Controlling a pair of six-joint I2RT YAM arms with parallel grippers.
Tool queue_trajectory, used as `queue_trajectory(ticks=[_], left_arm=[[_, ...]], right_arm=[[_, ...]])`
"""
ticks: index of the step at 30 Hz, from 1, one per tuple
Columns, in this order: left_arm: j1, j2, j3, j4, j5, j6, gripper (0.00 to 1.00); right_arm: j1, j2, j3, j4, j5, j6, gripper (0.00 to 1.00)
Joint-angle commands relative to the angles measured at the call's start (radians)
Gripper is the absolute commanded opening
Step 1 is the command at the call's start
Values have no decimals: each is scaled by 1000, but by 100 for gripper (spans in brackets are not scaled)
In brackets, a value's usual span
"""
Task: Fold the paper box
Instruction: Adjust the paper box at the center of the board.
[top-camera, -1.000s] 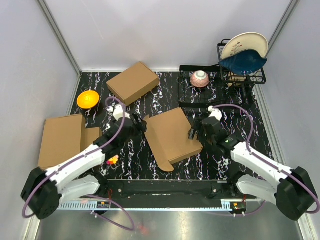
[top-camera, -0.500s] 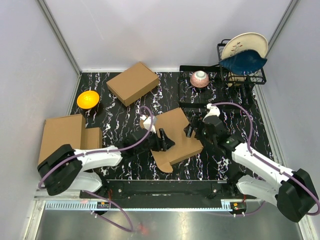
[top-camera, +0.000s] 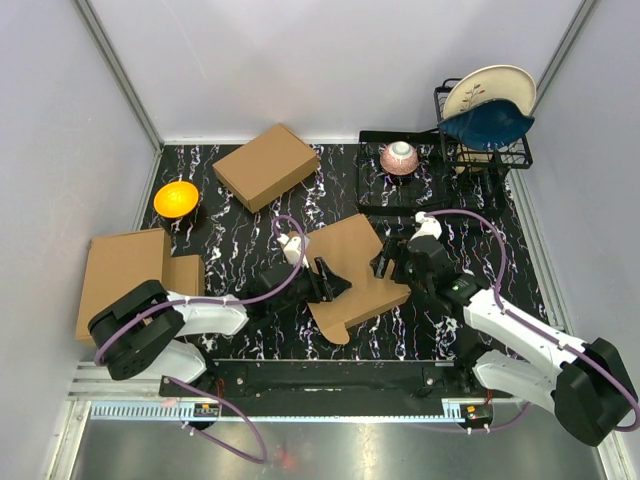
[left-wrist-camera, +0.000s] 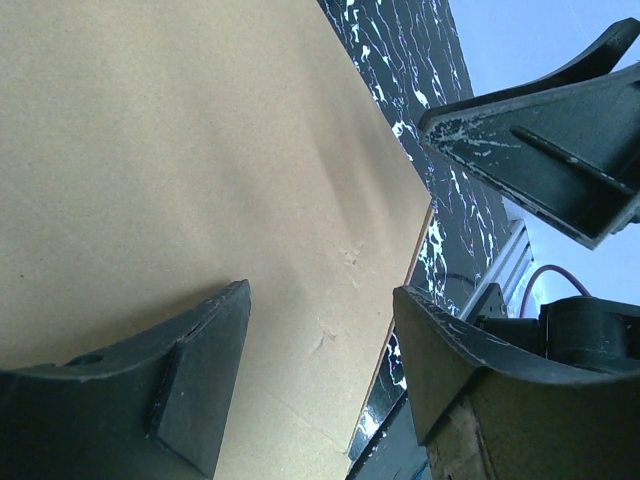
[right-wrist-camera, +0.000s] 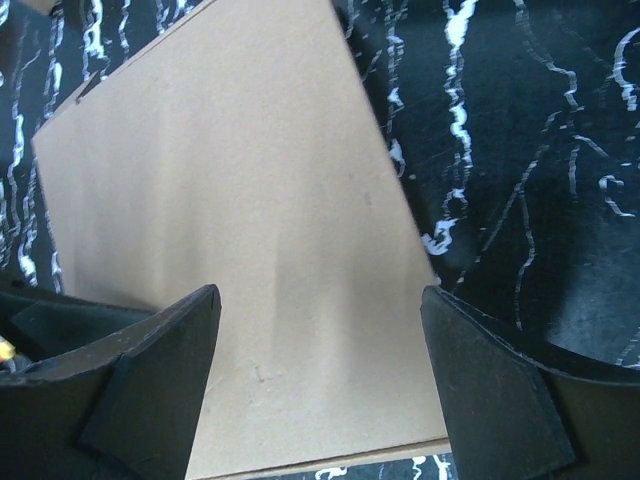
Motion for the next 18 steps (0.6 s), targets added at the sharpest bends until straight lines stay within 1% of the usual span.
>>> queue_trajectory(ticks=[1, 3, 4, 7, 8, 10, 11, 13, 14, 16, 17, 18], left_arm=[[-1, 18, -56, -186, -23, 21, 66], [0, -4, -57, -199, -22, 28, 66], [-1, -16, -59, -214, -46, 29, 67], [-1, -114, -59, -251, -77, 52, 68], [-1, -187, -54, -266, -92, 66, 69], [0, -266, -43, -324, -140, 83, 71], [0, -342, -28, -343, -155, 101, 72], [-1, -413, -14, -403, -201, 112, 73], [0, -482, -2, -422, -216, 121, 73], [-1, -553, 6, -488, -262, 123, 74], [-1, -621, 6, -516, -282, 115, 73], [-1, -657, 4, -591, -323, 104, 73]], right_arm=[[4, 5, 32, -21, 137, -22, 87], [3, 18, 43, -41, 165, -36, 88], [-2, 32, 45, -47, 180, -36, 90], [-5, 47, 41, -47, 180, -34, 92], [-8, 49, 40, -48, 182, -33, 93], [-6, 52, 41, -41, 177, -34, 94], [-11, 53, 43, -36, 176, -36, 94], [-14, 61, 48, -30, 165, -40, 94], [-16, 61, 48, -28, 159, -42, 94], [-17, 64, 55, -15, 139, -45, 95], [-17, 64, 55, -6, 131, -45, 95], [-17, 61, 55, -1, 113, -47, 94]])
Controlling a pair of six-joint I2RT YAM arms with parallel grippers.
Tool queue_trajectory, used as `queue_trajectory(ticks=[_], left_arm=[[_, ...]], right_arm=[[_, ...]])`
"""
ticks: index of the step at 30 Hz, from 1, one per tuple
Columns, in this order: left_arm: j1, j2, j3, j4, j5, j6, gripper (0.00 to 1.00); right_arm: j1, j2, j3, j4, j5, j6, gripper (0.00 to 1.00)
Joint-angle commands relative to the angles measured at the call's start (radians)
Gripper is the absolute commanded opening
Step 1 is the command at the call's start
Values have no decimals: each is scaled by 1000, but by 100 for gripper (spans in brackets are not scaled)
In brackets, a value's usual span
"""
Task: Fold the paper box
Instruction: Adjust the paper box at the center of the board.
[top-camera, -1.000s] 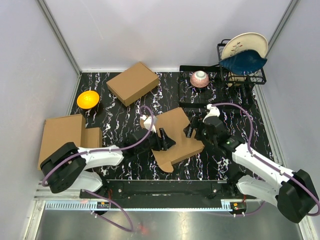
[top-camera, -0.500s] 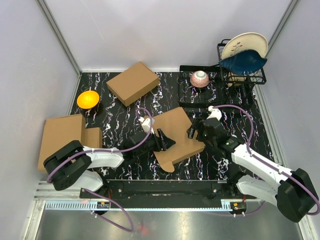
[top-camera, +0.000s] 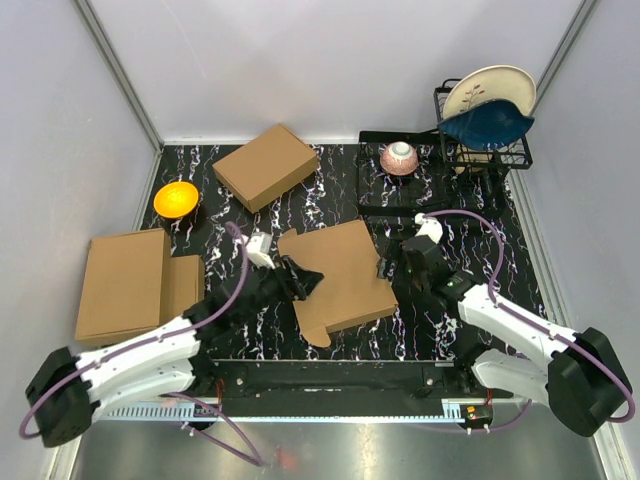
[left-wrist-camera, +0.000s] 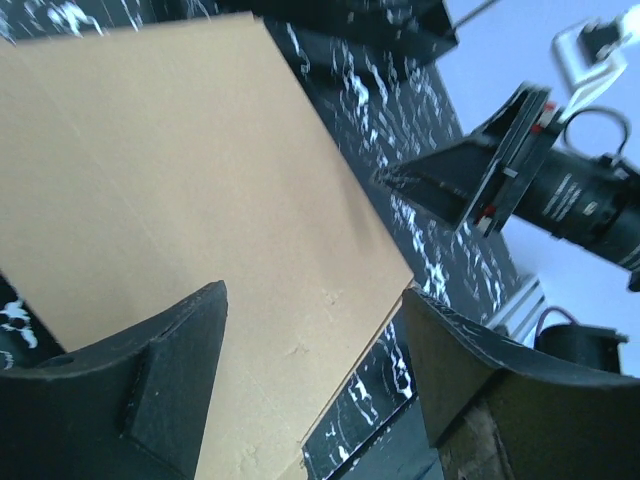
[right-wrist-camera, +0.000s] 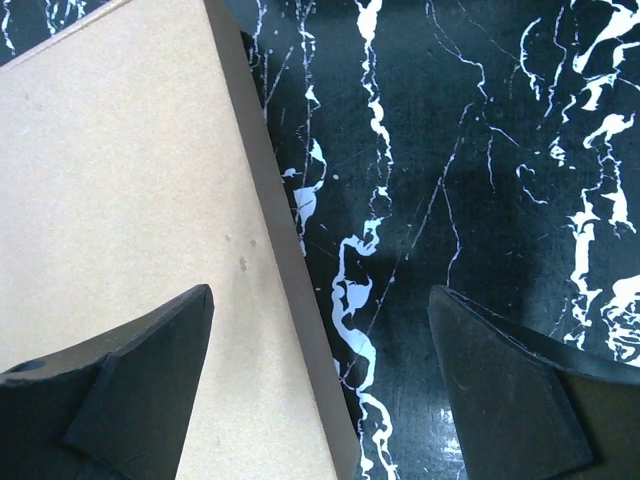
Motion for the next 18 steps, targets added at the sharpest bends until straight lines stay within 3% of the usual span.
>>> queue_trajectory(ticks=[1, 6, 9, 10, 14, 18], left_arm=[[-1, -172, 34, -222, -172, -1, 73], [-1, -337, -48, -569, -308, -275, 69], [-1, -369, -121, -663, -332, -441, 61], [0, -377, -138, -671, -333, -505, 53], [-1, -412, -209, -674, -316, -588, 37], [-1, -414, -253, -611, -275, -616, 33]], right_arm=[[-6, 1, 47, 61, -29, -21, 94], [-7, -11, 44, 84, -56, -31, 93], [-7, -8, 44, 101, -58, -30, 92], [-7, -5, 49, 103, -60, -30, 91], [-9, 12, 67, 103, -63, -31, 90], [-7, 36, 84, 121, -83, -40, 88]])
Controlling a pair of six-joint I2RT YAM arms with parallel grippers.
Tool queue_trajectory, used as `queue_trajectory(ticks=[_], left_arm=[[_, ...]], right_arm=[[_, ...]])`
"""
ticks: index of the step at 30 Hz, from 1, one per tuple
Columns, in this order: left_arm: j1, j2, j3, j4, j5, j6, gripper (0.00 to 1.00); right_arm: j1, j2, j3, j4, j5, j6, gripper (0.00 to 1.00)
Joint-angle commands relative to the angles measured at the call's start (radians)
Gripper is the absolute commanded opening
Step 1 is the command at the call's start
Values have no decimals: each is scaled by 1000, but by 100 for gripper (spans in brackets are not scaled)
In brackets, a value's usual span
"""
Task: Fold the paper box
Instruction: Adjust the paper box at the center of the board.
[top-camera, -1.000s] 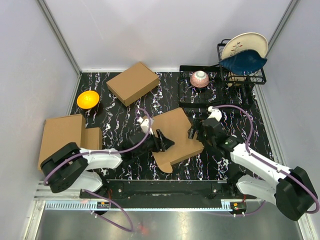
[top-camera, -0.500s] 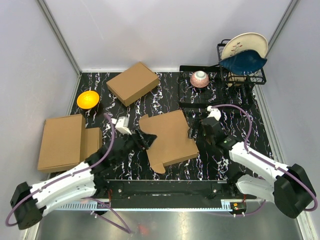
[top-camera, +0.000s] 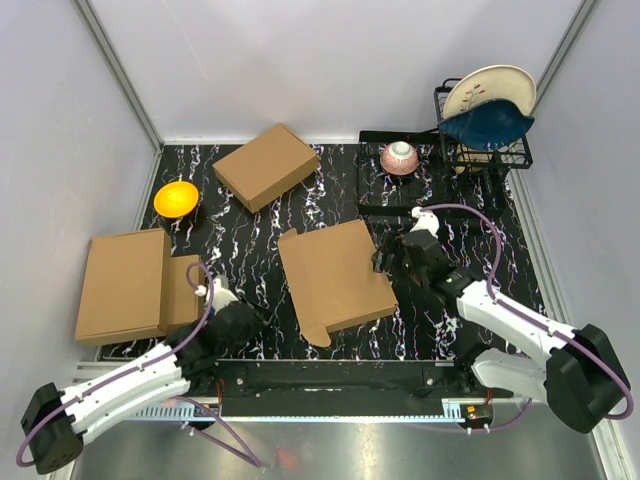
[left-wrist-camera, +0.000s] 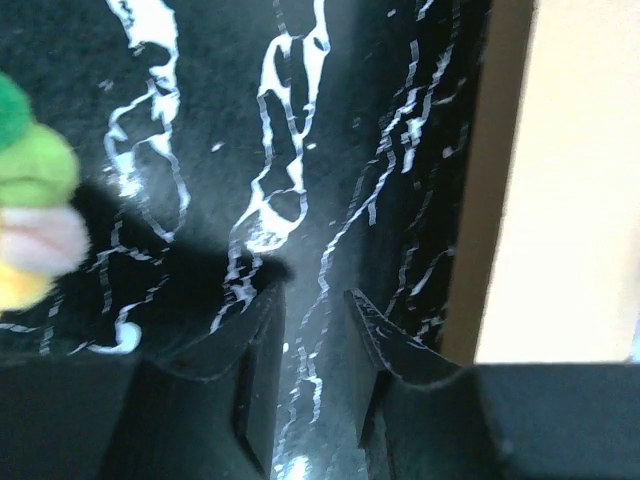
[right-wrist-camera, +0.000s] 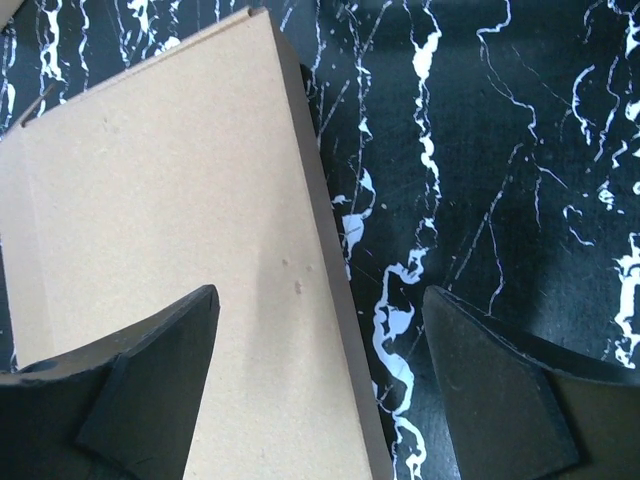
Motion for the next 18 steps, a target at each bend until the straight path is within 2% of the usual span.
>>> queue_trajectory(ticks=[1, 5, 11, 18], left_arm=[[-1, 1, -54, 103, 20, -92, 32], [-1, 106, -124, 411, 71, -75, 34], [-1, 363, -113, 707, 124, 2, 41], [-1, 595, -70, 887, 195, 48, 42]], right_arm=[[-4, 28, 65, 70, -32, -28, 88], [-6, 80, 82, 78, -43, -54, 85], [-4, 129, 82, 89, -95, -58, 83], [-4, 174, 61, 85, -103, -67, 82]])
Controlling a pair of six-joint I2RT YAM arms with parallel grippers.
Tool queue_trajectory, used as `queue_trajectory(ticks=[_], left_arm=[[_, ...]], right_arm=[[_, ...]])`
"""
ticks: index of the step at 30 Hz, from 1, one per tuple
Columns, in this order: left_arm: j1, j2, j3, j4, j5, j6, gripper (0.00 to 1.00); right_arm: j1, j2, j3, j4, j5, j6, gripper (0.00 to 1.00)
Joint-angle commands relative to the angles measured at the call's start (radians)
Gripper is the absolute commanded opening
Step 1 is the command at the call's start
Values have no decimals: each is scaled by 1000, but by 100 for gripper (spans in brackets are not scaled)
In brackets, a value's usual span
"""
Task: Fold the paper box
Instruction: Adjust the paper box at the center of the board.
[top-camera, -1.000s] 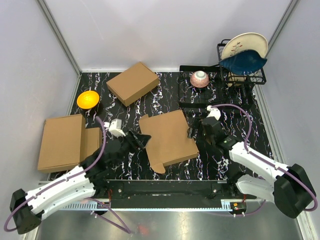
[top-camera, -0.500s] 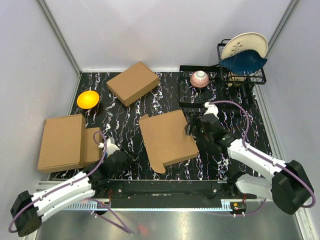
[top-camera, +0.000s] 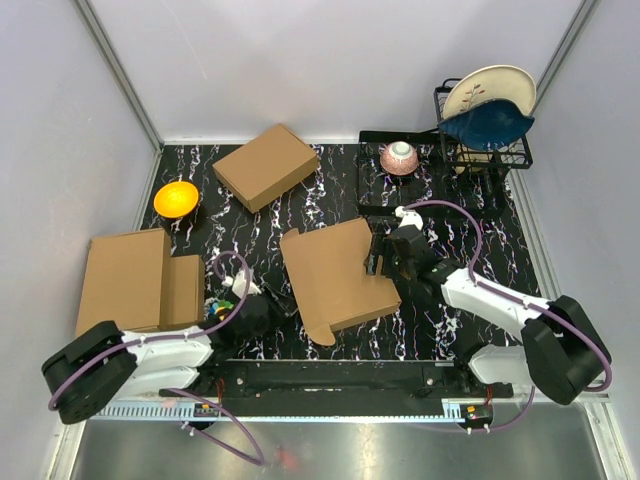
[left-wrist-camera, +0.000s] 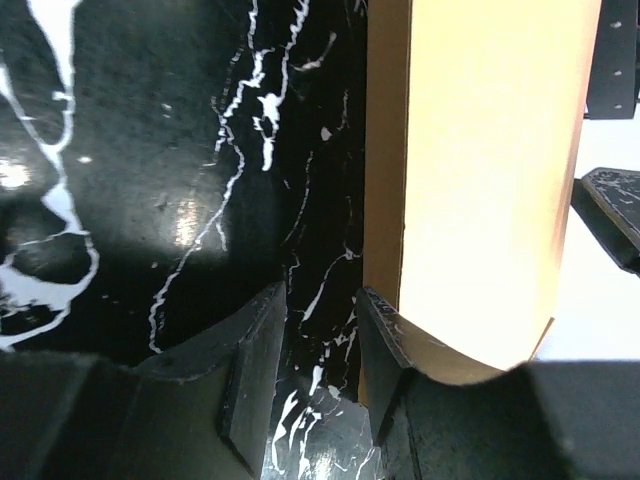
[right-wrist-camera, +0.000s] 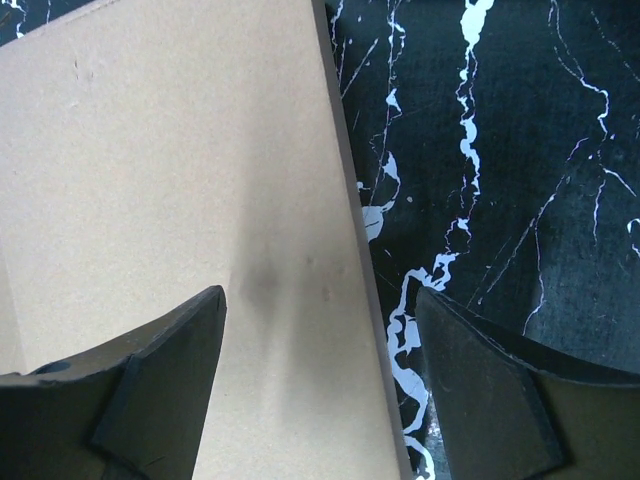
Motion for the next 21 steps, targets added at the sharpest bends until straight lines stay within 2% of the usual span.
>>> queue_trajectory(ticks=[1, 12, 15, 21], left_arm=[[0, 117, 3, 147, 74, 56, 42], [-1, 254, 78, 262, 149, 127, 43], [-1, 249, 86, 284, 158, 136, 43], [-1, 168, 104, 169, 115, 153, 44]], right_arm=[[-4, 9, 8, 37, -25, -21, 82], [-4, 24, 7, 23, -33, -31, 82], [-5, 44, 14, 5, -33, -28, 83], [-4, 17, -13, 2, -22, -21, 84]])
